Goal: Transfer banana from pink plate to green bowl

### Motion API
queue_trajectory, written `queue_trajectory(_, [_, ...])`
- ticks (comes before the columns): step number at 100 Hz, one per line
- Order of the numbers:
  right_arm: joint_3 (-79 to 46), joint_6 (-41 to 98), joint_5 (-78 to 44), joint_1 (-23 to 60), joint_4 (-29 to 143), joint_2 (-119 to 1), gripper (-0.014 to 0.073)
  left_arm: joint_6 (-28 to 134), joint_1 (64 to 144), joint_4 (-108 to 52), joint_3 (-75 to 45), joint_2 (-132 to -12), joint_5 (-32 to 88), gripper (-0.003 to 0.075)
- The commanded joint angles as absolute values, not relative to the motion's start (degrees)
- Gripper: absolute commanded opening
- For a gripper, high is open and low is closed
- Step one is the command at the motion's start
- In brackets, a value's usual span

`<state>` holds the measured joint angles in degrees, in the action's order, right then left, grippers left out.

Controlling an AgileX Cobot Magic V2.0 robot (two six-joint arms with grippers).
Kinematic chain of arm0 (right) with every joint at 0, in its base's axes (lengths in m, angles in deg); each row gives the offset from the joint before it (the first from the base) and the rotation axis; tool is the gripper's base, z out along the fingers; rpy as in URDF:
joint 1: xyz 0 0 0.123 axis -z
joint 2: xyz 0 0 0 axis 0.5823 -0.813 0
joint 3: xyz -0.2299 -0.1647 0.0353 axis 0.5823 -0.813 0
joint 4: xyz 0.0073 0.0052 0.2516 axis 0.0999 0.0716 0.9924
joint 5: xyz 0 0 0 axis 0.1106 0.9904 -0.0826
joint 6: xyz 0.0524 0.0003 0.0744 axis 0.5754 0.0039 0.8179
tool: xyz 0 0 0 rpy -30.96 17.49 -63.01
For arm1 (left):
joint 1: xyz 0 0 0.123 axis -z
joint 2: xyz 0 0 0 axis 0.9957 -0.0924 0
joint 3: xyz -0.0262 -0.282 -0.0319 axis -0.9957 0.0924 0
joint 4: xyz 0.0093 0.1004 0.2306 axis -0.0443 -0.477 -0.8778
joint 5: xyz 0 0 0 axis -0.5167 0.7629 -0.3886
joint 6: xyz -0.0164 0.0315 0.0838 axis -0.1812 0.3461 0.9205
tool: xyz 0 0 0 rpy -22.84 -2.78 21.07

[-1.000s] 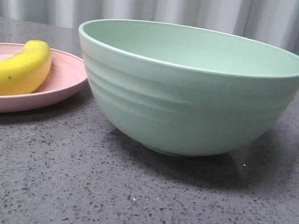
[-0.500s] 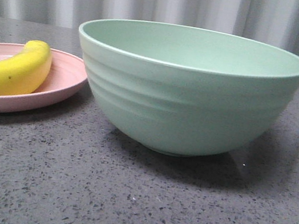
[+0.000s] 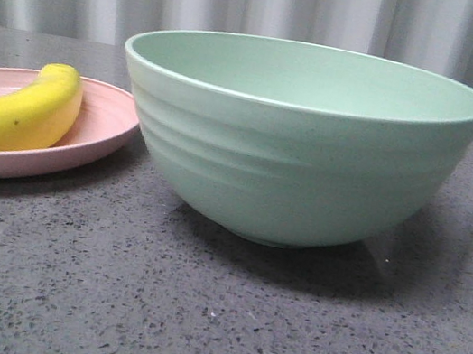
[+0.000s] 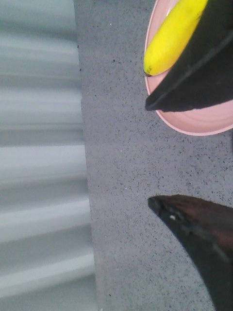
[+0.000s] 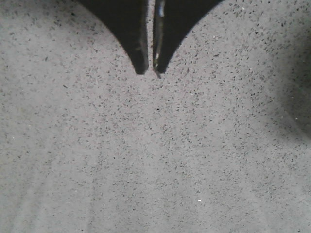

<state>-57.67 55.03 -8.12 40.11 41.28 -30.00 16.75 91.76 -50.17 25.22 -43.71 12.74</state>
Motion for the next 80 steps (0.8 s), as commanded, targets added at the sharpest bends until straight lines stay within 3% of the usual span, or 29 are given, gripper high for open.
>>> queue_trajectory(1, [-55.5,54.8,-12.5,40.5,41.5,-30.6,-0.0064,16.4,93.1,-49.7,20.5,-46.1,11.9,0.0386])
queue_trajectory(27, [-55.5,54.8,-12.5,40.5,41.5,-30.6,-0.0064,16.4,104.6,-49.6,9.1,-57.3,26.9,0.0386])
queue_trajectory(45, [-55.5,54.8,-12.5,40.5,41.6,-30.6,-0.0064,16.4,112.3,-49.3,3.7,-67.0,30.5,0.0386])
queue_trajectory(80, [-55.5,54.8,-12.4,40.5,41.6,-30.6,-0.0064,16.4,114.9,-45.1,-1.4,-82.7,33.1,0.0386])
